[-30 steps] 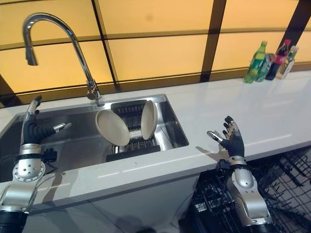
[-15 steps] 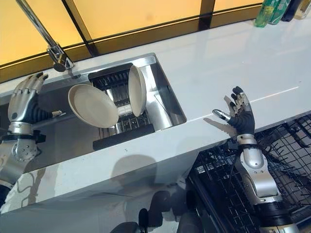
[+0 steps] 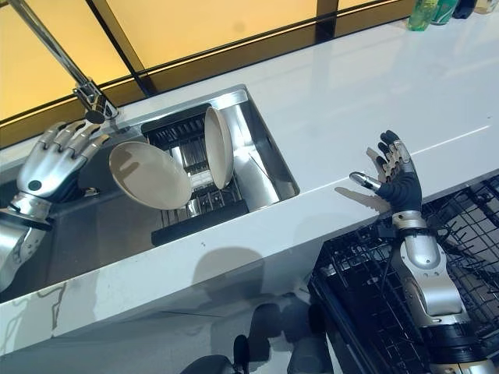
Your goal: Pick up plates and place into dishwasher.
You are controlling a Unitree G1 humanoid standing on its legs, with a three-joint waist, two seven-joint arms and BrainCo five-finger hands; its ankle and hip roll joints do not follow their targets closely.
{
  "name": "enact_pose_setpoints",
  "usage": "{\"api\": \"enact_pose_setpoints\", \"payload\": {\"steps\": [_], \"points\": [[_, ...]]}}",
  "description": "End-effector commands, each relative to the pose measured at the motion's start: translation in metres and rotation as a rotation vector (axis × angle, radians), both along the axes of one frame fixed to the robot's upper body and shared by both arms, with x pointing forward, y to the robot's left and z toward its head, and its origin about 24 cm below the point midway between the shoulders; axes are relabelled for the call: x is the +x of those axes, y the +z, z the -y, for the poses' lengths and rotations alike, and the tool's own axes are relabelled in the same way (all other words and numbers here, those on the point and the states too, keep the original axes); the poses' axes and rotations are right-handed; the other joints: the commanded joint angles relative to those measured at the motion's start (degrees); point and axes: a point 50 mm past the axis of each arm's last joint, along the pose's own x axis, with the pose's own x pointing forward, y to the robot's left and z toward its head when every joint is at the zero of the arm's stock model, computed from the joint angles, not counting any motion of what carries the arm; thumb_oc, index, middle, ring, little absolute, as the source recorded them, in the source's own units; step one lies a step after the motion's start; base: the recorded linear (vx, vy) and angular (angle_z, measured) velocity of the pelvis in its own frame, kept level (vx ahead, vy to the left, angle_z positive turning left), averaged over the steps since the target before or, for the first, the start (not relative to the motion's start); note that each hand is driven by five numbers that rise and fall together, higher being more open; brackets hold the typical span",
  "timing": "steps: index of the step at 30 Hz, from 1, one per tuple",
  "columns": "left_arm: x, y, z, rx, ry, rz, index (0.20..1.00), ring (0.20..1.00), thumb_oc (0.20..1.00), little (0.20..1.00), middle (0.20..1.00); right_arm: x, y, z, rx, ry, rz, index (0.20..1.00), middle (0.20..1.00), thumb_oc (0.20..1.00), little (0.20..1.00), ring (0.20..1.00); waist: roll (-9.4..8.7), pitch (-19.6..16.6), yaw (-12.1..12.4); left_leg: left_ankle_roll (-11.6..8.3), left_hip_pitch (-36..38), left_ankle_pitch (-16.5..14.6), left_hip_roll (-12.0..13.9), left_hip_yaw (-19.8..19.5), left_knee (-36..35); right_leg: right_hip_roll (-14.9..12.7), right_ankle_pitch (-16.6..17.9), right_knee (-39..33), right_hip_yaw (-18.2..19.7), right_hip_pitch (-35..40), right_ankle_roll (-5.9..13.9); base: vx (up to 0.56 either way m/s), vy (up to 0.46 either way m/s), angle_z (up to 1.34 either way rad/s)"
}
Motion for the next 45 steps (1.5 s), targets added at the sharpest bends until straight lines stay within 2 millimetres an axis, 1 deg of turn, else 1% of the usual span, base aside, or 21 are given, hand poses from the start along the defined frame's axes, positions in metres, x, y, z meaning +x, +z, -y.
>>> {"api": "enact_pose_setpoints", "payload": {"steps": [1, 6, 11, 13, 14, 16, 18, 22, 24, 29, 32, 36, 38, 45], "points": [[-0.007, 0.012, 0.003, 0.096, -0.071, 0.082, 1.0, 1.0, 1.0, 1.0, 1.0, -0.014, -0.012, 0.022, -0.044, -0.046, -0.115, 1.0, 1.0, 1.0, 1.0, 1.0, 1.35, -3.49, -1.36, 2.72, -9.38, -3.0, -4.0, 1.12, 9.56, -3.76, -6.11, 5.16, 1.36, -0.22, 4.08, 0.14, 0.086, 0.0], [-0.003, -0.008, 0.02, 0.132, -0.148, 0.058, 1.0, 1.0, 1.0, 1.0, 1.0, -0.014, -0.007, 0.025, -0.069, -0.055, -0.124, 1.0, 1.0, 1.0, 1.0, 1.0, 1.78, -2.76, -2.42, 2.32, -9.93, -2.88, -4.47, 1.65, 10.4, -4.06, -6.08, 5.9, 2.21, -0.89, 4.36, 0.05, 0.058, 0.0], [0.005, -0.011, 0.029, 0.12, -0.159, 0.095, 1.0, 1.0, 1.0, 1.0, 1.0, -0.01, 0.002, 0.028, -0.083, -0.072, -0.099, 1.0, 1.0, 1.0, 1.0, 1.0, 1.59, -0.58, -3.33, 2.14, -12.3, -2.67, -4.5, 2.28, 11.57, -4.06, -5.63, 6.4, 3.55, -3.17, 4.31, -0.05, 0.016, -0.07], [0.008, -0.009, 0.031, 0.117, -0.155, 0.108, 1.0, 1.0, 1.0, 1.0, 1.0, -0.009, 0.005, 0.027, -0.087, -0.072, -0.082, 1.0, 1.0, 1.0, 1.0, 1.0, 1.44, 0.36, -3.61, 2.07, -13.64, -2.59, -4.46, 2.44, 12.35, -4.01, -5.44, 6.92, 4.03, -4.53, 4.24, -0.11, 0.017, -0.11], [0.012, -0.009, 0.032, 0.118, -0.151, 0.109, 1.0, 1.0, 1.0, 1.0, 1.0, -0.007, 0.009, 0.026, -0.09, -0.07, -0.065, 1.0, 1.0, 1.0, 1.0, 1.0, 1.14, 1.42, -4.01, 2.01, -14.85, -2.48, -4.39, 2.59, 13.02, -4.03, -5.24, 7.29, 4.43, -5.65, 4.15, -0.13, 0.011, -0.05], [0.016, -0.008, 0.035, 0.116, -0.153, 0.115, 1.0, 1.0, 1.0, 1.0, 1.0, -0.005, 0.012, 0.025, -0.089, -0.071, -0.045, 1.0, 1.0, 1.0, 1.0, 1.0, 0.92, 2.38, -4.0, 1.88, -16.27, -2.31, -4.29, 2.58, 13.58, -3.89, -5.0, 7.73, 4.89, -7.08, 4.1, -0.14, -0.002, -0.13], [0.022, -0.006, 0.037, 0.12, -0.139, 0.123, 1.0, 1.0, 1.0, 1.0, 1.0, -0.001, 0.019, 0.022, -0.088, -0.069, -0.01, 1.0, 1.0, 1.0, 1.0, 1.0, 0.57, 4.19, -4.2, 1.74, -18.31, -1.93, -3.96, 2.6, 14.15, -3.59, -4.62, 8.25, 5.48, -9.17, 3.91, -0.19, -0.022, -0.11], [0.032, 0.005, 0.037, 0.126, -0.11, 0.144, 1.0, 1.0, 1.0, 1.0, 1.0, 0.005, 0.03, 0.016, -0.085, -0.069, 0.047, 1.0, 1.0, 1.0, 1.0, 1.0, 0.08, 6.69, -4.15, 1.63, -21.4, -1.63, -3.31, 2.75, 15.04, -3.09, -4.0, 8.85, 6.12, -12.41, 3.47, -0.17, -0.021, -0.09], [0.039, 0.015, 0.038, 0.127, -0.075, 0.17, 1.0, 1.0, 1.0, 1.0, 1.0, 0.009, 0.036, 0.01, -0.085, -0.069, 0.081, 1.0, 1.0, 1.0, 1.0, 1.0, -0.15, 8.35, -4.3, 1.55, -23.32, -1.15, -3.0, 2.66, 15.31, -2.78, -3.45, 9.08, 6.25, -14.41, 3.14, -0.19, 0.003, -0.03], [0.049, 0.035, 0.029, 0.111, 0.047, 0.203, 1.0, 1.0, 1.0, 1.0, 1.0, 0.015, 0.049, 0.004, -0.088, -0.069, 0.14, 1.0, 1.0, 1.0, 1.0, 1.0, -0.33, 10.75, -4.2, 1.55, -26.31, -0.26, -2.55, 2.32, 15.19, -2.32, -2.54, 9.48, 6.24, -17.99, 2.54, -0.13, 0.018, -0.05], [0.055, 0.039, 0.024, 0.104, 0.118, 0.186, 1.0, 1.0, 1.0, 1.0, 1.0, 0.017, 0.054, 0.001, -0.087, -0.071, 0.164, 1.0, 1.0, 1.0, 1.0, 1.0, -0.56, 11.84, -4.05, 1.57, -27.54, 0.15, -2.7, 1.91, 15.43, -2.1, -2.05, 10.11, 6.1, -19.62, 2.34, -0.08, 0.018, -0.05], [0.057, 0.032, 0.015, 0.083, 0.189, 0.135, 1.0, 1.0, 1.0, 1.0, 1.0, 0.016, 0.055, 0.001, -0.089, -0.074, 0.176, 1.0, 1.0, 1.0, 1.0, 1.0, -0.37, 12.5, -3.99, 1.68, -28.11, 0.39, -3.17, 1.37, 15.72, -1.96, -1.79, 11.13, 5.95, -20.92, 2.15, -0.03, 0.034, -0.03], [0.057, 0.029, 0.013, 0.076, 0.198, 0.124, 1.0, 1.0, 1.0, 1.0, 1.0, 0.015, 0.055, 0.003, -0.093, -0.074, 0.173, 1.0, 1.0, 1.0, 1.0, 1.0, -0.13, 12.5, -3.94, 1.73, -27.95, 0.49, -3.43, 1.31, 15.74, -2.02, -1.8, 11.65, 5.85, -21.06, 2.13, 0.0, 0.05, 0.07], [0.049, 0.022, 0.004, 0.003, 0.236, 0.14, 1.0, 1.0, 1.0, 1.0, 1.0, 0.008, 0.057, 0.013, -0.122, -0.076, 0.155, 1.0, 1.0, 1.0, 1.0, 1.0, 1.53, 11.98, -3.76, 1.69, -26.88, 0.47, -4.34, 1.16, 15.86, -2.57, -2.67, 13.29, 5.62, -20.92, 2.15, 0.02, 0.078, 0.04]]}}
